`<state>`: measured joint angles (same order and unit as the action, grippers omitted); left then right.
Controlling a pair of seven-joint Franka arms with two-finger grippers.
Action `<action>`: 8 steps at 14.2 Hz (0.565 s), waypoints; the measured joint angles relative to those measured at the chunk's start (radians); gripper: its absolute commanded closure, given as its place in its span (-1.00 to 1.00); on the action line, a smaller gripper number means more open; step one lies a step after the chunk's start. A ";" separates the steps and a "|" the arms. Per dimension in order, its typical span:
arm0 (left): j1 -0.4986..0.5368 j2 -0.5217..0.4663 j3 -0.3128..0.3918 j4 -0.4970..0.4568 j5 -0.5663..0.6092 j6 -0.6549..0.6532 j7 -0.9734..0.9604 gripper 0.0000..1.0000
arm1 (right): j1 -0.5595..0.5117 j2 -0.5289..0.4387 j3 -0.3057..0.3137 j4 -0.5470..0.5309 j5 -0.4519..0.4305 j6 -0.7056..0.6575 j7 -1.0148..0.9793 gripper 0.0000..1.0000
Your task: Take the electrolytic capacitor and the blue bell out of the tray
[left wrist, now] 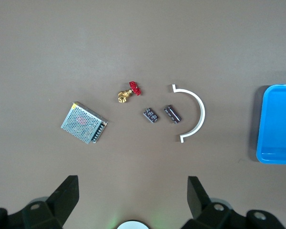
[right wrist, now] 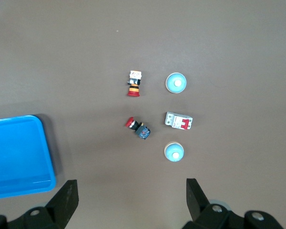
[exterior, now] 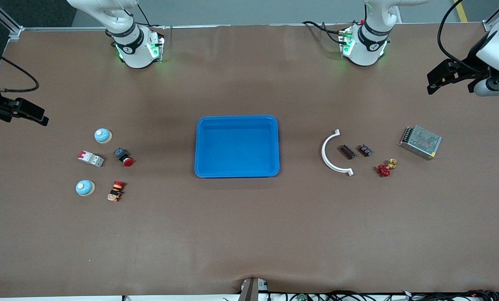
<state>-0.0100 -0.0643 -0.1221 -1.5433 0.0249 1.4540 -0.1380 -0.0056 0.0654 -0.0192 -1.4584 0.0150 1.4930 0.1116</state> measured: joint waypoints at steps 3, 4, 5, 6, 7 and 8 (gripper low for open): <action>0.000 0.000 0.000 -0.001 0.000 0.002 0.000 -1.00 | -0.007 -0.016 -0.002 0.000 0.022 -0.006 0.006 -1.00; 0.000 0.000 0.000 -0.001 0.000 0.002 0.000 -1.00 | -0.009 -0.016 -0.002 0.000 0.023 -0.006 0.006 -1.00; 0.000 0.000 0.000 -0.001 0.000 0.002 0.000 -1.00 | -0.009 -0.016 -0.002 0.000 0.024 -0.006 0.006 -1.00; 0.000 0.000 0.000 -0.001 0.000 0.002 0.000 -1.00 | -0.009 -0.016 0.000 0.000 0.025 -0.006 0.006 -1.00; 0.000 0.000 0.001 -0.001 0.000 0.002 0.000 -1.00 | -0.009 -0.016 0.002 0.000 0.025 -0.006 0.007 -1.00; 0.000 0.000 0.002 -0.001 0.000 0.002 0.000 -1.00 | -0.009 -0.016 0.003 0.000 0.025 -0.006 0.007 -1.00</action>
<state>-0.0099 -0.0643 -0.1205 -1.5442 0.0249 1.4565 -0.1381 -0.0146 0.0493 -0.0164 -1.4587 0.0403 1.4865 0.1188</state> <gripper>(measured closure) 0.000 0.000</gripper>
